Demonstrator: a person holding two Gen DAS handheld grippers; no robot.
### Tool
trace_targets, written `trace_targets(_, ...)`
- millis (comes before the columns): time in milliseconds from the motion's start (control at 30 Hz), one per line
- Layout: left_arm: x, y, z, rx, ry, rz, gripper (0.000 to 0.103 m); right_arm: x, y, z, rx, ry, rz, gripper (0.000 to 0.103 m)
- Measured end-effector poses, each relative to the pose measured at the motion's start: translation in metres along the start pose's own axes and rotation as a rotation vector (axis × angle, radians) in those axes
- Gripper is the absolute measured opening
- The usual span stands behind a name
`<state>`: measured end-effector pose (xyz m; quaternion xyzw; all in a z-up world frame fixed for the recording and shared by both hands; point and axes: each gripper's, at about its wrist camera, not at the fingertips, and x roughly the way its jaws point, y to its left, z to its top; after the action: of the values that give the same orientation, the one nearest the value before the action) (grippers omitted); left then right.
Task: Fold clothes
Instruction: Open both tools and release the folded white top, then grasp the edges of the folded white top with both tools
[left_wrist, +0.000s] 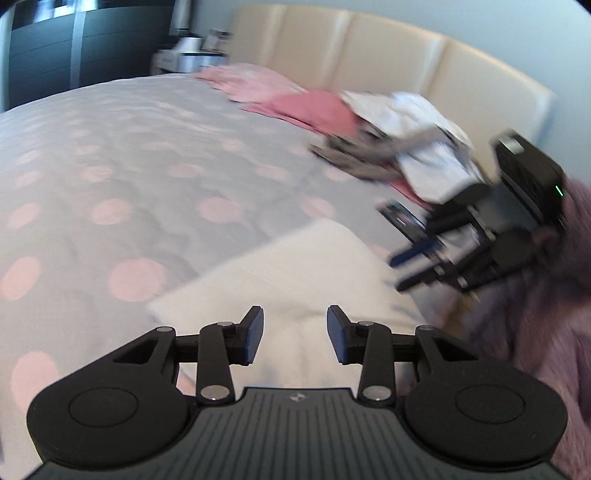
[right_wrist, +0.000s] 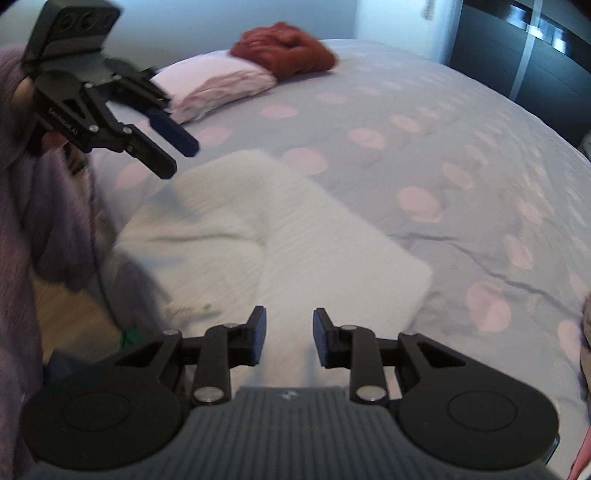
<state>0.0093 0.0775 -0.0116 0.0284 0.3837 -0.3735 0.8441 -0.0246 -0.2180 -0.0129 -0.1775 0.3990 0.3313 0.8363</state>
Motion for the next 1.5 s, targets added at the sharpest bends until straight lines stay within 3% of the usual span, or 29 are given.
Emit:
trace_targets(100,0.009,0.019,0.007,-0.102,-0.014,0.074,0.035,0.011,-0.011,0.006,0.087,-0.003,-0.088,0.026)
trace_targets(333,0.041,0.037,0.006,-0.201,-0.017,0.123,0.028,0.038,-0.043,0.012,0.389,-0.071,-0.231,0.025)
trace_targets(533,0.071,0.042,-0.019,-0.216,0.068,0.135,0.022,0.076,-0.054,-0.002,0.439,-0.017,-0.228,0.024)
trace_targets(733,0.068,0.046,-0.026,-0.24,0.059,0.124,0.018,0.08,-0.054,-0.008,0.4,-0.021,-0.231,0.025)
trace_targets(867,0.059,0.041,-0.024,-0.244,0.009,0.135,0.019,0.07,-0.055,-0.009,0.42,-0.044,-0.22,0.026)
trace_targets(967,0.041,0.039,-0.022,-0.27,-0.058,0.146,0.036,0.055,-0.058,-0.01,0.458,-0.079,-0.199,0.033)
trace_targets(1000,0.034,0.039,-0.022,-0.287,-0.078,0.153,0.048,0.049,-0.059,-0.01,0.471,-0.087,-0.198,0.035)
trace_targets(1067,0.023,0.042,-0.022,-0.329,-0.097,0.178,0.05,0.042,-0.062,-0.012,0.503,-0.074,-0.195,0.036)
trace_targets(1200,0.011,0.058,-0.024,-0.444,-0.038,0.218,0.051,0.038,-0.071,-0.021,0.591,-0.004,-0.121,0.048)
trace_targets(1267,0.008,0.068,-0.029,-0.511,-0.009,0.18,0.052,0.036,-0.072,-0.025,0.619,0.01,-0.094,0.054)
trace_targets(1333,0.006,0.076,-0.037,-0.576,0.021,0.144,0.056,0.035,-0.073,-0.029,0.646,0.027,-0.072,0.067)
trace_targets(1500,0.022,0.085,-0.057,-0.657,0.117,0.087,0.056,0.048,-0.078,-0.045,0.765,0.111,0.029,0.067)
